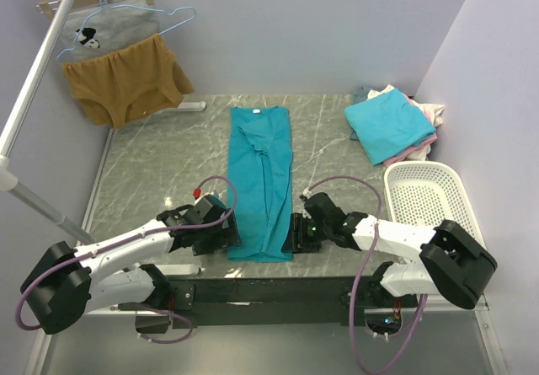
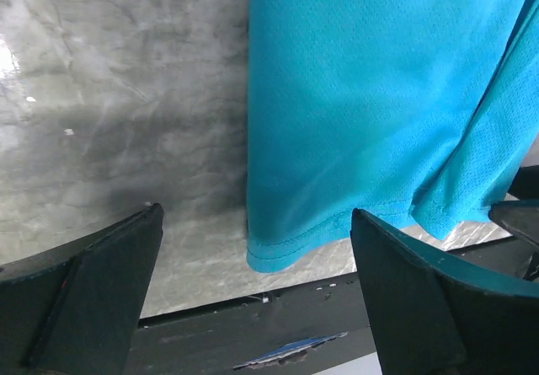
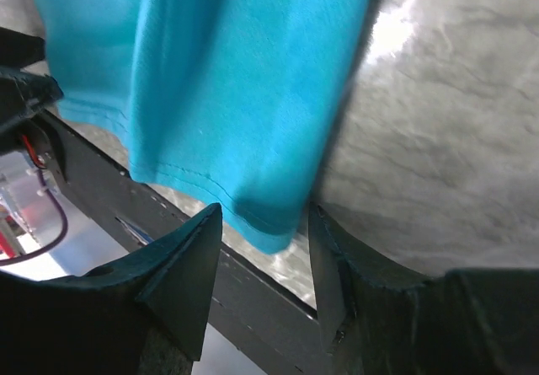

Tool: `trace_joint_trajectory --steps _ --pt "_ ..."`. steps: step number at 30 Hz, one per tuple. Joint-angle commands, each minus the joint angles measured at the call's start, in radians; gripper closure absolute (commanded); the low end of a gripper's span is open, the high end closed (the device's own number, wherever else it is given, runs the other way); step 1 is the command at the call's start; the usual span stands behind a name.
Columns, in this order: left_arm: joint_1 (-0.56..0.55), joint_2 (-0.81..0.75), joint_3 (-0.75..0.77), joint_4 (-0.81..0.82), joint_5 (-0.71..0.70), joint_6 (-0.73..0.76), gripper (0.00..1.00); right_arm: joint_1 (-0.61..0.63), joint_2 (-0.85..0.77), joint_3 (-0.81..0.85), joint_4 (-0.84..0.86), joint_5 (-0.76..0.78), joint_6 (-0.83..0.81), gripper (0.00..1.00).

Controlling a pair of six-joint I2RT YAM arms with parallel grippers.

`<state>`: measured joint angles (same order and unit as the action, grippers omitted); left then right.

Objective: Fold and stack the t-shirts
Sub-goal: Grab the bottom of the folded rectangular tshirt with both arms

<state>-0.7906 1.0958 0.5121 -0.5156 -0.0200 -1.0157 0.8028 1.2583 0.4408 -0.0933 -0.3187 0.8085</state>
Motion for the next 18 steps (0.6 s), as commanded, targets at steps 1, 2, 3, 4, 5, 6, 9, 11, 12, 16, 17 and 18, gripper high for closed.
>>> trace_joint_trajectory --steps 1,2,3,4,5,6,9,11,12,16,17,18 --pt "-0.022 0.001 -0.03 0.032 0.006 -0.044 0.0 0.013 0.062 0.028 0.02 0.03 0.001 0.48" --pt "-0.024 0.001 -0.032 0.029 -0.003 -0.044 0.01 0.015 0.069 0.033 0.009 0.042 0.003 0.5" --pt "-0.025 0.001 -0.04 0.04 0.0 -0.046 0.04 0.015 0.079 0.038 -0.012 0.055 0.003 0.53" --pt "-0.025 -0.002 -0.046 0.051 0.003 -0.046 0.06 0.015 0.085 0.042 -0.022 0.073 0.003 0.62" --pt "-0.027 -0.004 -0.05 0.071 0.012 -0.046 0.12 0.013 0.09 0.044 -0.032 0.082 0.001 0.65" --pt "-0.027 -0.005 -0.063 0.078 0.012 -0.044 0.31 0.016 0.096 0.047 -0.057 0.095 0.003 0.68" --pt "-0.027 -0.007 -0.083 0.103 0.012 -0.05 0.68 0.018 0.093 0.052 -0.08 0.122 0.0 0.71" --pt "-0.03 0.001 -0.084 0.106 0.025 -0.054 0.79 0.018 0.084 0.049 -0.083 0.135 0.003 0.73" --pt "-0.029 0.009 -0.083 0.103 0.023 -0.054 0.86 0.021 0.079 0.047 -0.088 0.136 0.003 0.73" --pt "-0.032 0.024 -0.069 0.088 0.023 -0.052 0.99 0.022 0.064 0.052 -0.118 0.161 0.001 0.76" --pt "-0.032 0.026 -0.067 0.075 0.023 -0.052 0.99 0.022 0.056 0.052 -0.132 0.17 0.007 0.78" --pt "-0.032 0.024 -0.063 0.068 0.023 -0.053 0.99 0.022 0.05 0.05 -0.164 0.196 0.012 0.8"
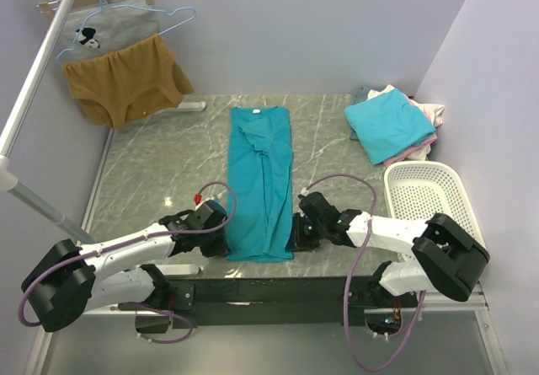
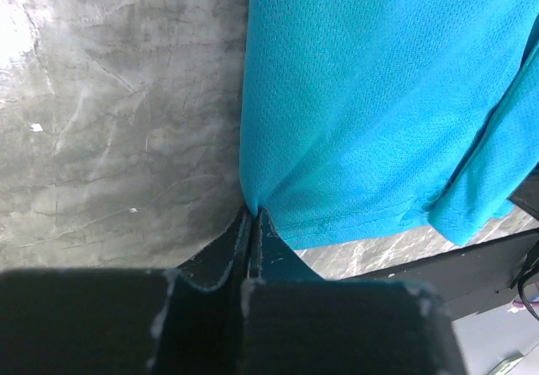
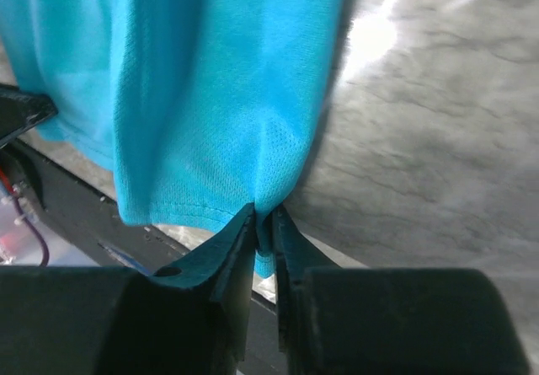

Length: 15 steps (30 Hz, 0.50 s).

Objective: Fold and stack the t-shirts
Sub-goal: Grab the bottom of the folded rectangular tshirt with both arms

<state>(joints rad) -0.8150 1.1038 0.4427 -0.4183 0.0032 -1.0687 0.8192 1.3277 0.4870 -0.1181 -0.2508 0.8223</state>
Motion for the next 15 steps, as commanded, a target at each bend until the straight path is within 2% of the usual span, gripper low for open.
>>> trace_joint_trajectory --steps 1,3,8,9,10,11,12,14,15 --pt "-0.007 0.014 0.008 -0.051 0.0 0.0 0.99 0.006 -0.027 0.001 -0.155 0.14 0.001 0.81" --pt "-0.007 0.001 0.016 -0.076 -0.037 -0.008 0.99 0.006 -0.051 -0.014 -0.192 0.169 0.018 0.85" --pt "-0.007 -0.038 0.021 -0.128 -0.074 -0.022 0.99 0.009 -0.094 -0.037 -0.224 0.188 0.041 0.86" --pt "-0.007 -0.042 0.021 -0.126 -0.072 -0.023 0.99 0.015 -0.096 -0.039 -0.235 0.191 0.043 0.85" --pt "-0.007 -0.042 0.021 -0.12 -0.069 -0.017 0.96 0.018 -0.097 -0.042 -0.23 0.183 0.038 0.78" --pt "-0.007 -0.041 0.021 -0.117 -0.066 -0.016 0.91 0.021 -0.104 -0.045 -0.223 0.174 0.034 0.7" --pt "-0.009 -0.032 0.027 -0.12 -0.069 -0.016 0.72 0.029 -0.11 -0.048 -0.203 0.163 0.032 0.51" --pt "-0.009 -0.019 0.034 -0.122 -0.071 -0.01 0.57 0.037 -0.125 -0.048 -0.192 0.136 0.034 0.39" --pt "-0.007 -0.009 0.042 -0.135 -0.077 -0.016 0.29 0.043 -0.133 -0.044 -0.198 0.137 0.038 0.36"
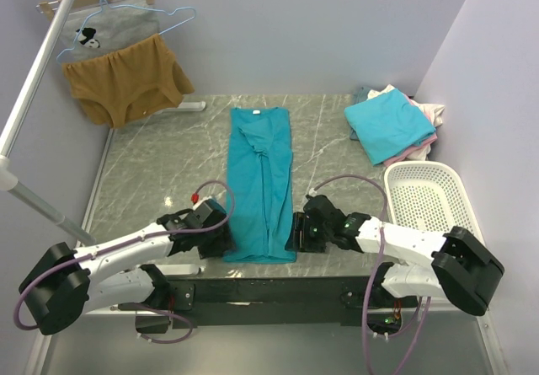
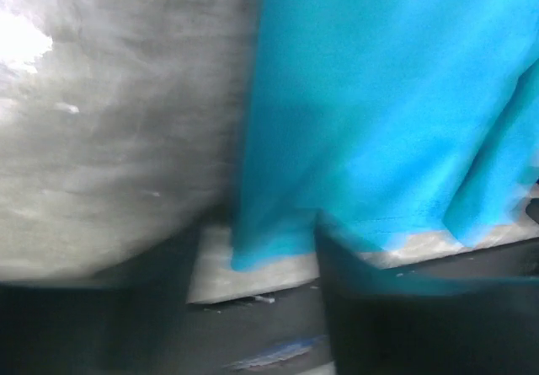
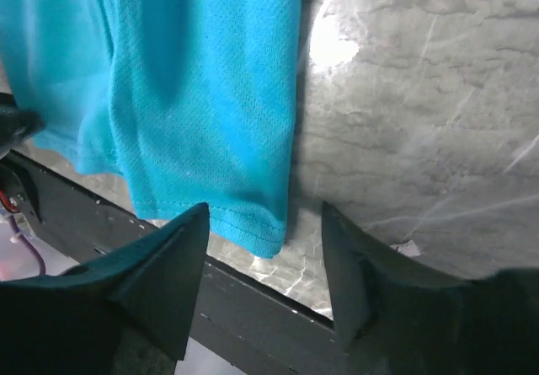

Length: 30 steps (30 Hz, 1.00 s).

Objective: Fold and stack the t-shirts
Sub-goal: Grab the bottom of the folded rectangular tshirt with both arms

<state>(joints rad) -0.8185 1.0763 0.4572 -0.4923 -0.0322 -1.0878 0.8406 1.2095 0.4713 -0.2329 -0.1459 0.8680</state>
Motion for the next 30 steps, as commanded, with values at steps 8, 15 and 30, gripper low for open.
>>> trace_joint_trajectory --steps 8,15,30 --pt "-0.005 0.033 0.005 -0.019 -0.028 0.002 0.0 0.028 -0.002 -0.053 0.009 -0.012 0.037 0.34" --pt "-0.008 -0.01 -0.032 0.032 0.009 0.015 0.0 0.046 0.099 -0.062 0.133 -0.102 0.06 0.61" --pt "-0.01 0.062 0.032 -0.012 0.025 0.048 0.99 0.058 0.117 -0.002 0.067 -0.038 0.029 0.84"
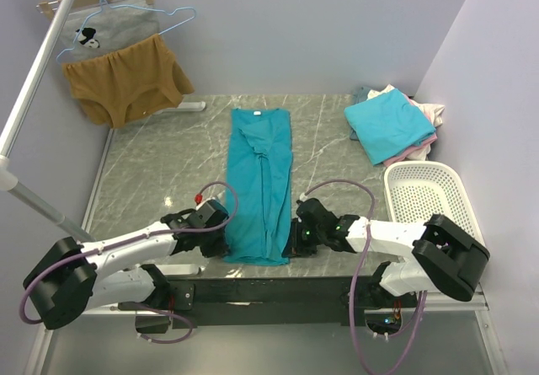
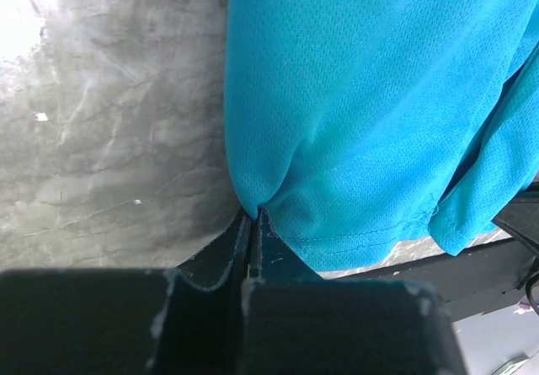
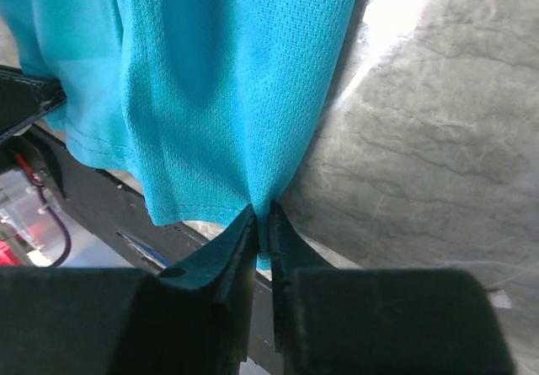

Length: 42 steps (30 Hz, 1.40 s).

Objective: Fold and stack the t-shirts
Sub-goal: Grab the bottom of the folded rectangular tshirt with both arms, then fold the folded rectangular tshirt in 1/3 of the way

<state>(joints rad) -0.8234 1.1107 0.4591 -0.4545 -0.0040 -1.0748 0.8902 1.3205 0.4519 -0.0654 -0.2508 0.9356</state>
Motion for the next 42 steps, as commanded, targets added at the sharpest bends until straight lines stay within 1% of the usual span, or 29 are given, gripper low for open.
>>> trace_joint_trajectory --steps 1,2,4,6,7,10,14,20,25,26,29,30,32,33,35,36,39,40,42 --pt "-0.003 0.025 0.035 -0.055 -0.004 0.036 0.99 0.007 -0.006 0.024 -0.109 0.073 -0.052 0.85" --pt "-0.003 0.015 0.055 -0.064 0.01 0.041 0.99 0.009 -0.016 0.039 -0.129 0.084 -0.055 0.88" --pt "-0.003 0.012 0.093 -0.117 0.007 0.045 0.99 0.009 -0.055 0.056 -0.154 0.094 -0.069 0.89" --pt "-0.005 0.02 0.162 -0.157 0.007 0.065 0.99 0.007 -0.079 0.088 -0.186 0.1 -0.08 0.9" --pt "-0.003 0.026 0.208 -0.197 -0.032 0.073 0.99 0.009 -0.099 0.1 -0.2 0.108 -0.092 0.9" --pt "-0.003 0.054 0.285 -0.243 -0.056 0.099 0.99 0.006 -0.128 0.149 -0.24 0.125 -0.115 0.9" --pt "0.0 0.084 0.345 -0.243 -0.083 0.124 0.99 -0.004 -0.139 0.215 -0.289 0.146 -0.152 0.9" --pt "0.036 0.149 0.417 -0.219 -0.123 0.167 0.99 -0.076 -0.127 0.309 -0.315 0.168 -0.241 0.87" --pt "0.118 0.237 0.492 -0.168 -0.142 0.243 0.99 -0.186 -0.047 0.396 -0.317 0.148 -0.336 0.87" --pt "0.131 0.25 0.503 -0.161 -0.139 0.259 0.99 -0.201 -0.034 0.407 -0.309 0.124 -0.348 0.86" --pt "0.191 0.305 0.539 -0.116 -0.122 0.299 0.99 -0.255 0.034 0.459 -0.295 0.101 -0.394 0.86" --pt "0.22 0.319 0.549 -0.102 -0.113 0.312 0.99 -0.269 0.078 0.475 -0.294 0.079 -0.414 0.86" --pt "0.248 0.371 0.59 -0.07 -0.119 0.346 0.99 -0.302 0.121 0.521 -0.289 0.061 -0.431 0.86" --pt "0.279 0.394 0.63 -0.063 -0.113 0.36 0.99 -0.313 0.17 0.539 -0.29 0.035 -0.449 0.86" --pt "0.303 0.466 0.674 -0.058 -0.105 0.391 0.99 -0.342 0.216 0.593 -0.287 0.019 -0.465 0.87" --pt "0.323 0.491 0.711 -0.05 -0.097 0.401 0.99 -0.352 0.265 0.611 -0.29 -0.001 -0.481 0.87" --pt "0.354 0.587 0.783 -0.021 -0.059 0.427 0.99 -0.387 0.357 0.695 -0.301 -0.021 -0.509 0.87" --pt "0.359 0.639 0.805 -0.023 -0.05 0.435 0.99 -0.395 0.382 0.743 -0.319 -0.03 -0.515 0.87" --pt "0.377 0.688 0.852 -0.029 -0.03 0.438 0.99 -0.415 0.446 0.787 -0.332 -0.034 -0.538 0.87"
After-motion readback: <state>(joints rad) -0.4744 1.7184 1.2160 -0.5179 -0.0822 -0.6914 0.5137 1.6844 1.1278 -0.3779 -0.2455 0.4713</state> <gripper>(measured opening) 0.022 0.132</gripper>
